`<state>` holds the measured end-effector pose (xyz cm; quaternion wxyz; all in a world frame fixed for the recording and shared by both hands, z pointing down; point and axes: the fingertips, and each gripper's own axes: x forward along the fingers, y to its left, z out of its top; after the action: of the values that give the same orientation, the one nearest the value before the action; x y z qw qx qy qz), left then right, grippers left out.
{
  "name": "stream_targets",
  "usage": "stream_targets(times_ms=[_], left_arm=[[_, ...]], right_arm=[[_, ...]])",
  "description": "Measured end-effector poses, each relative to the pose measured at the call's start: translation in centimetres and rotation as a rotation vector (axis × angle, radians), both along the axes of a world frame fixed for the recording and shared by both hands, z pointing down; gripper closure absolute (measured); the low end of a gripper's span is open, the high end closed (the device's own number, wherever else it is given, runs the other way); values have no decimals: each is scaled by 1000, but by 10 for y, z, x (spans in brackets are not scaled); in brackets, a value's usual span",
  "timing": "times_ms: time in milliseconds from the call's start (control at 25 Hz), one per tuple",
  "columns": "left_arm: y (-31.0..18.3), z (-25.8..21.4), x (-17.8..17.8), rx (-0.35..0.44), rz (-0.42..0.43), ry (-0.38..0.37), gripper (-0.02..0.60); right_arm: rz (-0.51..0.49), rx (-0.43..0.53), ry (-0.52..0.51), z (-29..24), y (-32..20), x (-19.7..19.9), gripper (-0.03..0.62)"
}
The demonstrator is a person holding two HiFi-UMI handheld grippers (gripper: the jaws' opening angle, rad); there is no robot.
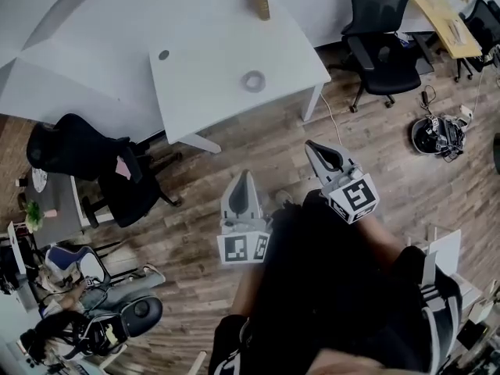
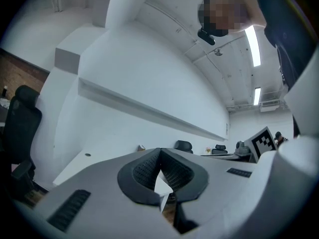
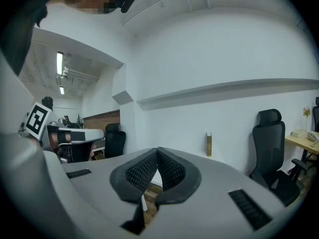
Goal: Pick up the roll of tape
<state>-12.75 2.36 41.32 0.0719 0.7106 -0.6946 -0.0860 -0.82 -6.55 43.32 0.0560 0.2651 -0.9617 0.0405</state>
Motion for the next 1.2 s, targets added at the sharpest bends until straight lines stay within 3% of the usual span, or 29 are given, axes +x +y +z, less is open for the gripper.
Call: stream_targets(times_ms=[320, 560, 920, 1200], left_arm=[[-48, 12, -44, -18, -3, 41, 558], [-96, 25, -66, -25, 8, 16, 558], [-186, 37, -113, -62, 9, 32, 558], [-244, 52, -134, -110, 13, 32, 558]], right_arm=[[-19, -18, 84, 30, -70, -66, 580], [-52, -53, 154, 75, -131, -101, 581], [-160, -140, 383, 171, -218, -154, 580], [-354, -124, 666, 251, -253, -188, 556]])
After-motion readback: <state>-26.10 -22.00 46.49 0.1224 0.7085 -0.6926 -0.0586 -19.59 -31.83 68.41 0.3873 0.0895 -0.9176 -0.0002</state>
